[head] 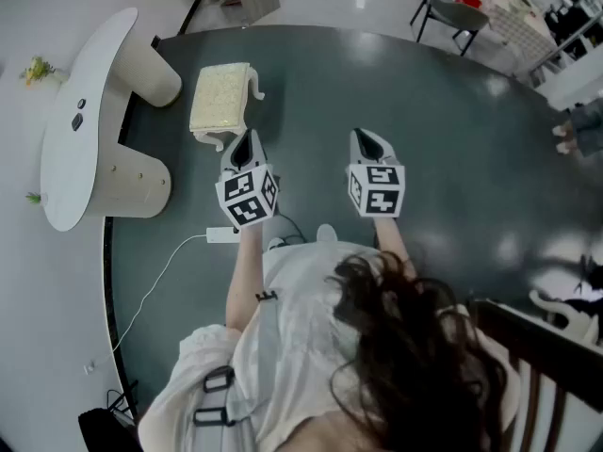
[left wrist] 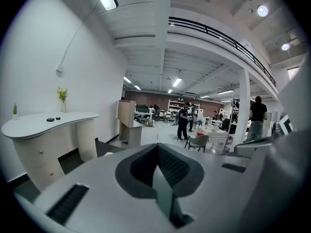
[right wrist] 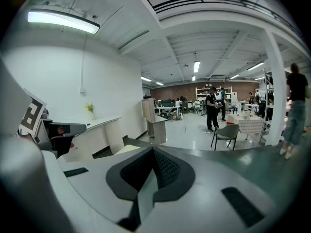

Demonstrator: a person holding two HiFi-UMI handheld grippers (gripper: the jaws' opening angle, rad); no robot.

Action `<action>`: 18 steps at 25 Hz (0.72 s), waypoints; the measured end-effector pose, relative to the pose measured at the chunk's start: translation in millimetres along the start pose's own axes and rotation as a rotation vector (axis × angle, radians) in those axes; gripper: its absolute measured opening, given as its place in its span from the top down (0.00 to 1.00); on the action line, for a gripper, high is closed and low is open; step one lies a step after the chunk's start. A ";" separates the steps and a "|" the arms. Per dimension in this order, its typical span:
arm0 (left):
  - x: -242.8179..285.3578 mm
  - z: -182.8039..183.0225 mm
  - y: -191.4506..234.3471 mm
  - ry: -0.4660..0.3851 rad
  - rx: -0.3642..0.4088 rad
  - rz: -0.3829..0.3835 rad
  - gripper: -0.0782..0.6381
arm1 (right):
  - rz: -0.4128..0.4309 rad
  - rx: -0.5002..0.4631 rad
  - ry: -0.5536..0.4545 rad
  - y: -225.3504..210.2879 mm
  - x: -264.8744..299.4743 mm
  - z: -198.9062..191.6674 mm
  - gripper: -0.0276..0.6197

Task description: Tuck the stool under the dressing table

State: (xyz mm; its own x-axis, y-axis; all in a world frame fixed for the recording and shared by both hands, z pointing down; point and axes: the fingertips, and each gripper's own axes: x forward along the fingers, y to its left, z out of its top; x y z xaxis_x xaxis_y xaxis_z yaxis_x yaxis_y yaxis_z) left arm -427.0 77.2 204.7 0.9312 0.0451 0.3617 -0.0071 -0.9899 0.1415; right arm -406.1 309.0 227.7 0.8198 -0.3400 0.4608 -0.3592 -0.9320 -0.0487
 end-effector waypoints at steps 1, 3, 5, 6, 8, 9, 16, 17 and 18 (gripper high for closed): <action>0.4 -1.2 -1.8 0.002 0.001 0.001 0.89 | 0.000 -0.001 0.003 -2.4 -0.6 -1.0 0.95; 1.6 -3.2 -4.3 0.006 0.002 0.004 0.89 | 0.000 -0.002 0.006 -6.2 -1.1 -1.9 0.95; 3.4 -5.2 -3.8 0.012 -0.001 0.009 0.89 | 0.004 -0.001 0.003 -7.3 0.0 -0.7 0.95; 4.2 -6.6 -2.9 0.015 -0.003 0.013 0.89 | 0.007 0.001 0.002 -7.0 0.5 0.2 0.95; 4.5 -9.6 -1.6 0.021 -0.006 0.026 0.89 | 0.011 0.004 -0.003 -8.9 1.4 0.8 0.95; 3.8 -11.0 -1.7 0.023 -0.008 0.034 0.89 | 0.012 0.005 -0.008 -11.2 1.4 0.9 0.95; -0.5 -24.6 10.4 0.042 -0.046 0.079 0.89 | 0.044 0.006 0.013 -9.4 8.4 -8.0 0.95; 0.5 -25.2 13.7 0.044 -0.053 0.085 0.89 | 0.046 0.005 0.017 -8.5 9.9 -8.7 0.95; 2.5 -24.7 16.1 0.044 -0.056 0.088 0.89 | 0.046 0.006 0.019 -8.7 11.8 -8.3 0.95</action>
State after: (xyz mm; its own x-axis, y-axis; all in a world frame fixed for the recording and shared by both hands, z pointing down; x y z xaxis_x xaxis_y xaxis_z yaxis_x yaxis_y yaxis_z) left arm -433.8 64.7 230.7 0.9091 -0.0347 0.4151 -0.1096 -0.9813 0.1581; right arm -397.0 314.1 241.0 0.7941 -0.3801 0.4743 -0.3935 -0.9162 -0.0754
